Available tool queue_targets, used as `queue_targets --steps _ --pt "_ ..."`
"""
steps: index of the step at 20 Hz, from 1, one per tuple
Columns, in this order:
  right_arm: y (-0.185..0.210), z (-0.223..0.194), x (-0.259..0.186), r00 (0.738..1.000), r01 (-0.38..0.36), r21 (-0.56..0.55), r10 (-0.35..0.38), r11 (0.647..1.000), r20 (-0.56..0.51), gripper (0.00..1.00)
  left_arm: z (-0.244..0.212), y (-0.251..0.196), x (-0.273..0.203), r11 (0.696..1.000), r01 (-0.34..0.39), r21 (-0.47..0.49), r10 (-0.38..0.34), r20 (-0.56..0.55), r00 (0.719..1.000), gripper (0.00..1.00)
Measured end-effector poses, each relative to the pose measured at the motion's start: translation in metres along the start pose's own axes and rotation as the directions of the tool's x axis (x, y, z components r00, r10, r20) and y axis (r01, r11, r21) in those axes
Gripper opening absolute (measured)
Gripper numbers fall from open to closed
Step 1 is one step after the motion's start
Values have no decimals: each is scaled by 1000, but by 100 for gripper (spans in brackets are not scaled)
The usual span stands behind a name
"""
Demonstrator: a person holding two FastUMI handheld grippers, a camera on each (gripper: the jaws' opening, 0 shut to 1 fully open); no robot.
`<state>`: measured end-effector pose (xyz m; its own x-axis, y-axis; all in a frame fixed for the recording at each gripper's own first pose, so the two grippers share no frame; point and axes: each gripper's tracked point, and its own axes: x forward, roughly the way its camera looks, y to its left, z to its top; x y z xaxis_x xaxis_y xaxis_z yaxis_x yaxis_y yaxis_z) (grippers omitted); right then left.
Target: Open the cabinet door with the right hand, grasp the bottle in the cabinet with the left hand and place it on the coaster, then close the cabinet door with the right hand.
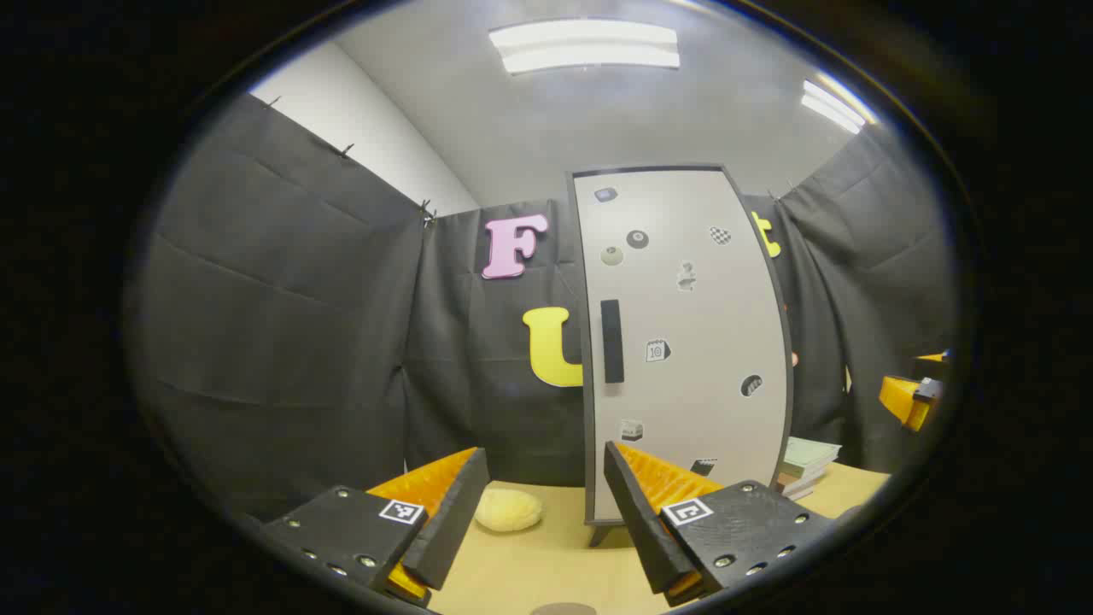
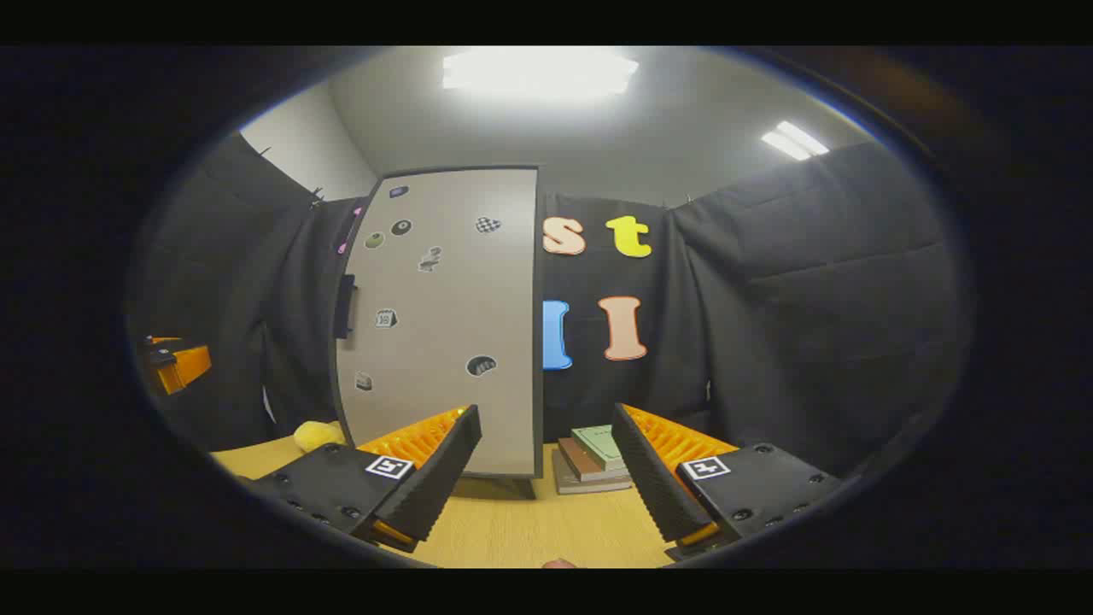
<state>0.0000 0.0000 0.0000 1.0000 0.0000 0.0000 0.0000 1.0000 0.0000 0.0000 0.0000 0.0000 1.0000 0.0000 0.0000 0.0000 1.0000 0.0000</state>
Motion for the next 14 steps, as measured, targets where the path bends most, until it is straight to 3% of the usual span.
queue_targets --steps 14 --pt "8 2 2 1000 -4 11 4 1000 -1 97 0 21 -6 1000 -23 0 23 7 1000 83"
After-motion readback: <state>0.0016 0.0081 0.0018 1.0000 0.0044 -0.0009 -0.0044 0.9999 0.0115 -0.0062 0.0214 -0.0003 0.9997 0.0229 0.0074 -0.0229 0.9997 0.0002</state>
